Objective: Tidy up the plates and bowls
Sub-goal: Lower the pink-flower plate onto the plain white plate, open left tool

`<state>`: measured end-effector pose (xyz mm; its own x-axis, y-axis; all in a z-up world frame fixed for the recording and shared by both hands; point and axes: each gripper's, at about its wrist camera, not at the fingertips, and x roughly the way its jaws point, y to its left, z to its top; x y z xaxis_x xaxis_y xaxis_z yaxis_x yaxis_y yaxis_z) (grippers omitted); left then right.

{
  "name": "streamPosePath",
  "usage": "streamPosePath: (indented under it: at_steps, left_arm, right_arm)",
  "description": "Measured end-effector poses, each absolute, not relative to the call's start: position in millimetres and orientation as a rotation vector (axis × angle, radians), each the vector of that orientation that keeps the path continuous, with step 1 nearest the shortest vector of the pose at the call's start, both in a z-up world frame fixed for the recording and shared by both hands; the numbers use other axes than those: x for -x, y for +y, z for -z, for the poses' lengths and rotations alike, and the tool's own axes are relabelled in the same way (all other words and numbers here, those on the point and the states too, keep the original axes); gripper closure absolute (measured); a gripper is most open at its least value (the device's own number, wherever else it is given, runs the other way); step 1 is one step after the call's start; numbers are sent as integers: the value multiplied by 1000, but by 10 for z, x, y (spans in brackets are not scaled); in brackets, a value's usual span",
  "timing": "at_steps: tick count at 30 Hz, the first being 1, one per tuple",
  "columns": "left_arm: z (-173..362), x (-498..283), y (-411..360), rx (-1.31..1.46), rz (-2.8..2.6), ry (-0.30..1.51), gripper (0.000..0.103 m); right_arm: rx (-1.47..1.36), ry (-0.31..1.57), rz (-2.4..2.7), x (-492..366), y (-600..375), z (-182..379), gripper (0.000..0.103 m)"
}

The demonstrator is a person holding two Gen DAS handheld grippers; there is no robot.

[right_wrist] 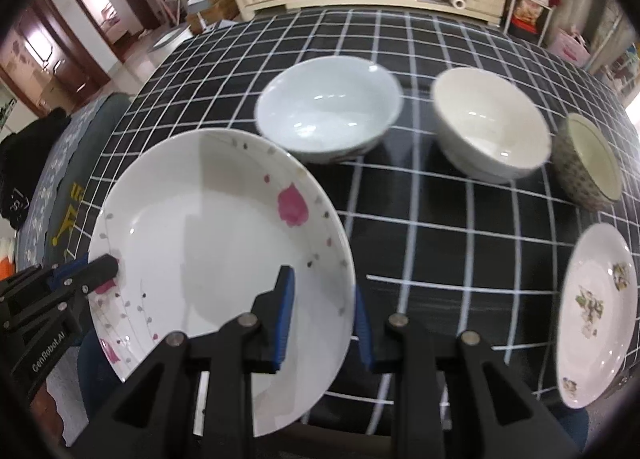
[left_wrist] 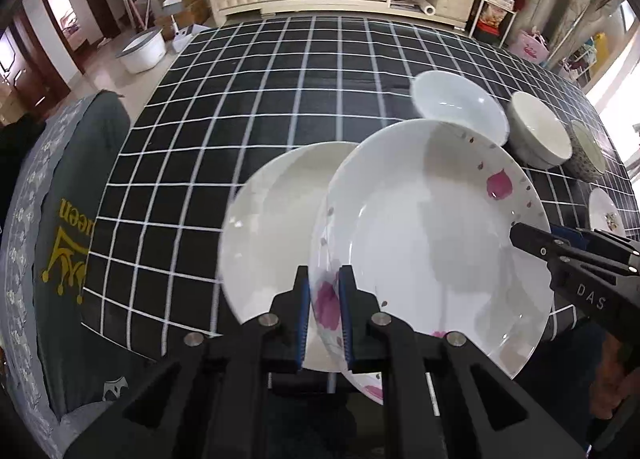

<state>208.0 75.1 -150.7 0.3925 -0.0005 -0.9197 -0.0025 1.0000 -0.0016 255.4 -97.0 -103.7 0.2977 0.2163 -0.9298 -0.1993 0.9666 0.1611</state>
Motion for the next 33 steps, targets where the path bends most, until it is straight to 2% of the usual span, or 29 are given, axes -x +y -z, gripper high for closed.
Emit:
streamPosePath:
  at_steps: [22, 33]
  left_arm:
    - [1803, -2145, 1419, 111, -84, 1218, 91]
    - [1897, -2227, 1426, 104, -92, 1232, 91]
  right_arm:
    - [108, 1263, -324, -2668, -209, 1287, 73]
    - [140, 1236, -310, -2739, -143, 1302, 73]
